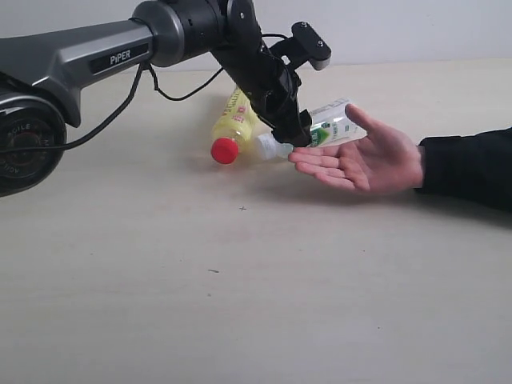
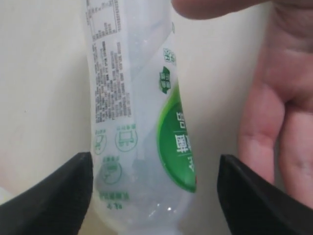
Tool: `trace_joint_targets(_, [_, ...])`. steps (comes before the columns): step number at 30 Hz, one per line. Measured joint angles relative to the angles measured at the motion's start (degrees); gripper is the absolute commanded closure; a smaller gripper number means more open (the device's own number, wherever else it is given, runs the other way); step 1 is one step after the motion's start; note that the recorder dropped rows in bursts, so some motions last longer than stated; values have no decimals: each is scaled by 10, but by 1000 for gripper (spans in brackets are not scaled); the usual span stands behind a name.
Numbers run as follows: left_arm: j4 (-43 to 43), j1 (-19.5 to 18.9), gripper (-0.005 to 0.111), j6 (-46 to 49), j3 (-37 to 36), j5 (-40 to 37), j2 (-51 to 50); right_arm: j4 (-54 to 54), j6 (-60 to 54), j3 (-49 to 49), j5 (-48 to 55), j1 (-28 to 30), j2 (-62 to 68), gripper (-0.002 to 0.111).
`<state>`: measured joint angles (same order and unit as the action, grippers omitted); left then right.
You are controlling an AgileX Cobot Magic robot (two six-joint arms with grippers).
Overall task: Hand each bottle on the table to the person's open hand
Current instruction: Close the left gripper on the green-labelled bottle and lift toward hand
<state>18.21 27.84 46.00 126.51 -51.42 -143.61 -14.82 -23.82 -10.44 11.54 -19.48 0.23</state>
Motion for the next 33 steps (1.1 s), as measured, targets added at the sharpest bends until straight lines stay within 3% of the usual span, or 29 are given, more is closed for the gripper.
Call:
trace_joint_targets(17, [6, 0, 37, 8, 1, 6, -22, 0, 0, 0, 0, 0, 0, 108])
trace_joint_targets(24, [5, 0, 27, 6, 1, -14, -31, 0, 0, 0, 0, 0, 0, 108])
trace_joint_targets(33, [4, 0, 32, 5, 1, -25, -33, 0, 0, 0, 0, 0, 0, 108])
